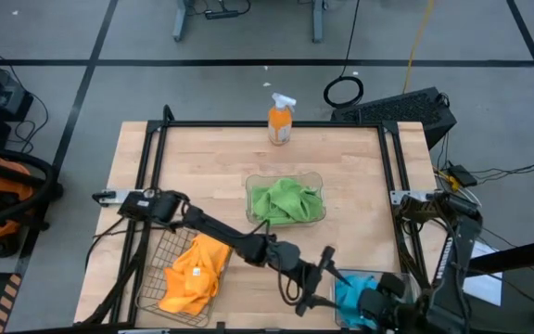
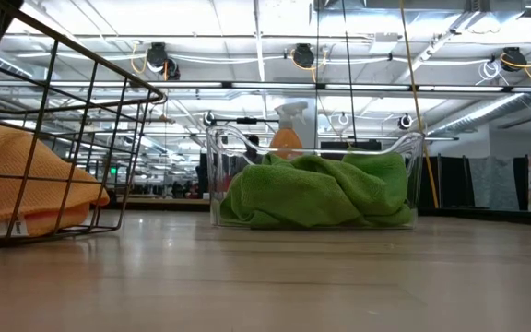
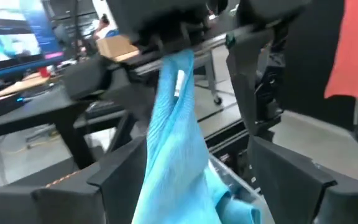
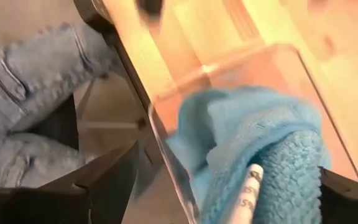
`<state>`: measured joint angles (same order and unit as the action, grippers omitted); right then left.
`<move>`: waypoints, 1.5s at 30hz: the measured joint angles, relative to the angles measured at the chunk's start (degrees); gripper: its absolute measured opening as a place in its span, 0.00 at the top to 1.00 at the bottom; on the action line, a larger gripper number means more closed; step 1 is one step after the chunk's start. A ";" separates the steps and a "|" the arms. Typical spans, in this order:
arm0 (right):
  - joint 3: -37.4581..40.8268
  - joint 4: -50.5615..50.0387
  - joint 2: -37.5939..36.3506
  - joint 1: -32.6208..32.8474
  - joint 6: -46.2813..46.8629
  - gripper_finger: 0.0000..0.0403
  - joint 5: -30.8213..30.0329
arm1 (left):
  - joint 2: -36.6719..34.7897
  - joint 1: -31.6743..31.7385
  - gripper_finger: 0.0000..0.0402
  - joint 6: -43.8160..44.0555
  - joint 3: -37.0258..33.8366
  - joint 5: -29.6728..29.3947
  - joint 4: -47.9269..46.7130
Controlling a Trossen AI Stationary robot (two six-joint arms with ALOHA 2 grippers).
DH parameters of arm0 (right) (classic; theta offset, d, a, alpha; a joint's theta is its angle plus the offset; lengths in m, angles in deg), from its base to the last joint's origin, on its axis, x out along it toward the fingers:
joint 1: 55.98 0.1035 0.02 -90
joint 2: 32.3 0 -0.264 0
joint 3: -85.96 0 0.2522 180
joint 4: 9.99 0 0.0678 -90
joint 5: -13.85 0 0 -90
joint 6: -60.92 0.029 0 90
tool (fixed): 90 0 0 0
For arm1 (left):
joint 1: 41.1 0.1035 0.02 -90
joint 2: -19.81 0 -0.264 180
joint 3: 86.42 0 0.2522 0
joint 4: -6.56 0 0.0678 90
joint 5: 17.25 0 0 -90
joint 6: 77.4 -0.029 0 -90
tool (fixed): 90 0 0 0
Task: Sort microfiber towel by color & place in baskets
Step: Put the blue towel into the bottom transparent bin
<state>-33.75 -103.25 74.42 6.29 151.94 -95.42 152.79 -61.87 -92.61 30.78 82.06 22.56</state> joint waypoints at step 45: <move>0.00 -0.77 2.82 4.88 9.35 0.22 -1.09 | 5.69 -2.67 1.00 -5.87 8.43 3.35 2.27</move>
<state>-33.75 -104.02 77.24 11.17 161.29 -96.51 158.48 -64.54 -98.47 39.21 85.42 24.83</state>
